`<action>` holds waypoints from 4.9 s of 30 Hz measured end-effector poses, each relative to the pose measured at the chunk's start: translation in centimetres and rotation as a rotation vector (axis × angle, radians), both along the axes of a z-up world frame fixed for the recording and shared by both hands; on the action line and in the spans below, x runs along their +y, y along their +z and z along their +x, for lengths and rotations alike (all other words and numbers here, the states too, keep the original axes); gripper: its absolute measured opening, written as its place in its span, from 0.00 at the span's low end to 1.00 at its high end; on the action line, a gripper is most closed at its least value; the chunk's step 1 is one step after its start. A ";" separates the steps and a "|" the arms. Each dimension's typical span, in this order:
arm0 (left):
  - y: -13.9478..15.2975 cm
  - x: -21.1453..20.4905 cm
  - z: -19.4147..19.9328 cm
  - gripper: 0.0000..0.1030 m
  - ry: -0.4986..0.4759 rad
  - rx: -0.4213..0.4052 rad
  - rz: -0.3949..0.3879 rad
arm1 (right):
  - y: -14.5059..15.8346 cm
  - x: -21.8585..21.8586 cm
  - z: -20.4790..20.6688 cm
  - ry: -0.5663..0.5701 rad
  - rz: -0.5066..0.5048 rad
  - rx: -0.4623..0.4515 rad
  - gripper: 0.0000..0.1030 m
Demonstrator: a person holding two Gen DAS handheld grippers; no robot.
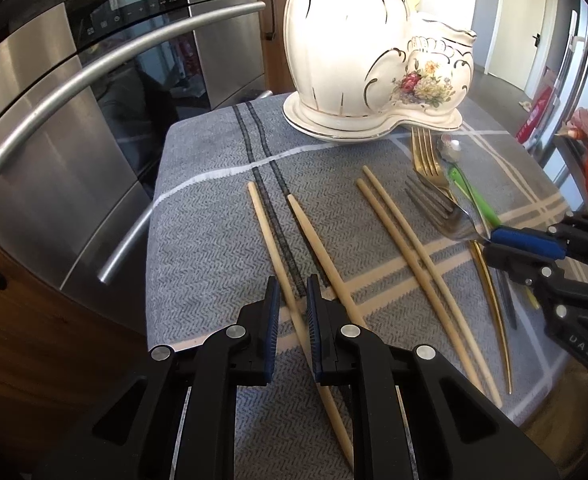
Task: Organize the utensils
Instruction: 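Grasp another chopstick with the left tool while the right tool grasps the silver fork, then lift the chopstick with the left tool while the right tool carries the fork toward the holder, then release the chopstick into the tall pot while the right tool drops the fork in, then withdraw both tools from the holder back over the remaining utensils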
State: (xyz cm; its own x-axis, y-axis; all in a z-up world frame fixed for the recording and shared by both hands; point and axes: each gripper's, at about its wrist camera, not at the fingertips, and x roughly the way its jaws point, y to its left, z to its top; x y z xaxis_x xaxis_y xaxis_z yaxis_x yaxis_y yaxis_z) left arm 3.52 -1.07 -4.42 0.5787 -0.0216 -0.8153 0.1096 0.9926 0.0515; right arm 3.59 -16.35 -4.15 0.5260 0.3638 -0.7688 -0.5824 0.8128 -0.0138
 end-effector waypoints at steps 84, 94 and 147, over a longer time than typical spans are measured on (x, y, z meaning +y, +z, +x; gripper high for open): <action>13.4 -2.7 9.3 0.05 -0.061 -0.713 -0.143 | 10.7 -7.7 13.6 -0.285 0.553 -0.325 0.03; 11.6 -1.8 7.6 0.05 -0.026 -0.638 -0.097 | 9.7 -7.2 13.8 -0.285 0.514 -0.288 0.03; 6.6 2.2 -0.1 0.93 0.114 -0.290 -0.030 | 7.8 -6.9 5.7 -0.332 0.357 -0.256 0.96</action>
